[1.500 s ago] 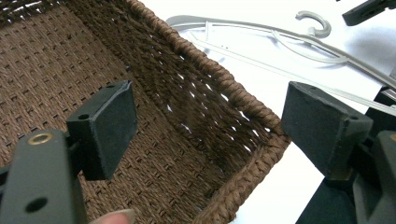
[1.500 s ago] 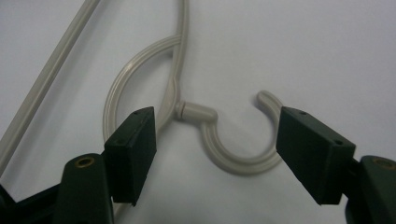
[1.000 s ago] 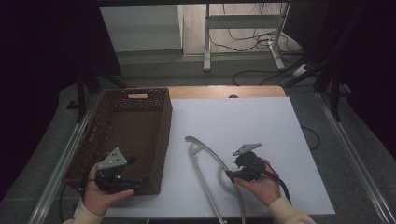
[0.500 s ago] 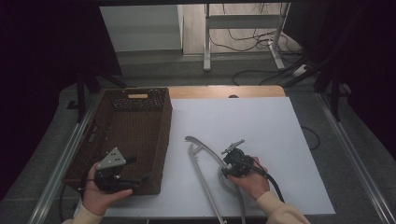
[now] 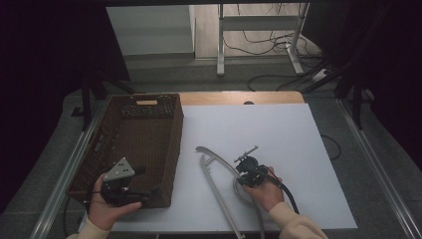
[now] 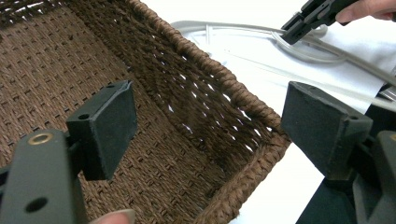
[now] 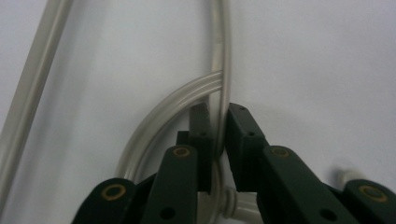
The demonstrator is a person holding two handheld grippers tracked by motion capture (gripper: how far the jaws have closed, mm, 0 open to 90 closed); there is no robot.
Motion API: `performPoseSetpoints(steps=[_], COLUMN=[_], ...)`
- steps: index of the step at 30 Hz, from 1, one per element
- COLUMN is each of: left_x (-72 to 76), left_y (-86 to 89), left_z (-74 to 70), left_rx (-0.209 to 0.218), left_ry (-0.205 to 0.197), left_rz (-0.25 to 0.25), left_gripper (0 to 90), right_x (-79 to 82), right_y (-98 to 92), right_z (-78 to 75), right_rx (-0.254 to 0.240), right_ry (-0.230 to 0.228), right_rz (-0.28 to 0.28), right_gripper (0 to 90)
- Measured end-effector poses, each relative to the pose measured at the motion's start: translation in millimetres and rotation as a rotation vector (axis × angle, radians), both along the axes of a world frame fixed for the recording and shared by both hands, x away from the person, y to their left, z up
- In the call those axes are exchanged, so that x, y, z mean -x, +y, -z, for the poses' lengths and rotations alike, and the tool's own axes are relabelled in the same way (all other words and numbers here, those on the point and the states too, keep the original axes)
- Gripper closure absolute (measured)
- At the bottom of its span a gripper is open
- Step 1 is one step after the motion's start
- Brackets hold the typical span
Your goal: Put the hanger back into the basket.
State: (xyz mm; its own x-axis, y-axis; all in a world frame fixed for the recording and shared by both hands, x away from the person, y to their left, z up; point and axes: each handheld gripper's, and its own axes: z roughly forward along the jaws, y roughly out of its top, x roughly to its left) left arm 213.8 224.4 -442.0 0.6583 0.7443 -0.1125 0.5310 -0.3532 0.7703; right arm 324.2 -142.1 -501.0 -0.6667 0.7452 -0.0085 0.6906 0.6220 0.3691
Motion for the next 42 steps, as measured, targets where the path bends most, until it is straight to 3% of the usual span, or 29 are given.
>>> performPoseSetpoints(steps=[5,10,19,28,33,42], left_x=[0.0,-0.2,-0.1,-0.2,0.4,1.6], left_y=[0.7,1.6,1.3,1.9,1.7,1.5], left_z=[0.0,0.3,0.3,0.5,0.0,-3.1], left_rx=[0.002,0.004,0.003,0.004,0.006,0.009], left_ry=[-0.002,-0.003,-0.005,-0.004,-0.007,-0.013], left_rz=[-0.002,-0.005,-0.005,-0.008,-0.008,-0.008], left_gripper=[18.4,18.4,18.4,18.4,18.4,18.4], right_x=[-1.2,-3.5,-5.6,-4.7,-3.4,2.9], right_y=[-1.1,-5.9,-21.5,-32.8,-37.9,-34.1], right_z=[-0.6,-7.5,-39.8,-65.9,-74.0,-78.2], right_rx=[-0.004,-0.038,-0.155,-0.225,-0.247,-0.228], right_ry=[0.004,0.003,-0.046,-0.09,-0.098,-0.088], right_rz=[-0.014,-0.039,-0.069,-0.099,-0.117,-0.207], right_gripper=[82.2,82.3,82.4,82.4,82.4,82.3])
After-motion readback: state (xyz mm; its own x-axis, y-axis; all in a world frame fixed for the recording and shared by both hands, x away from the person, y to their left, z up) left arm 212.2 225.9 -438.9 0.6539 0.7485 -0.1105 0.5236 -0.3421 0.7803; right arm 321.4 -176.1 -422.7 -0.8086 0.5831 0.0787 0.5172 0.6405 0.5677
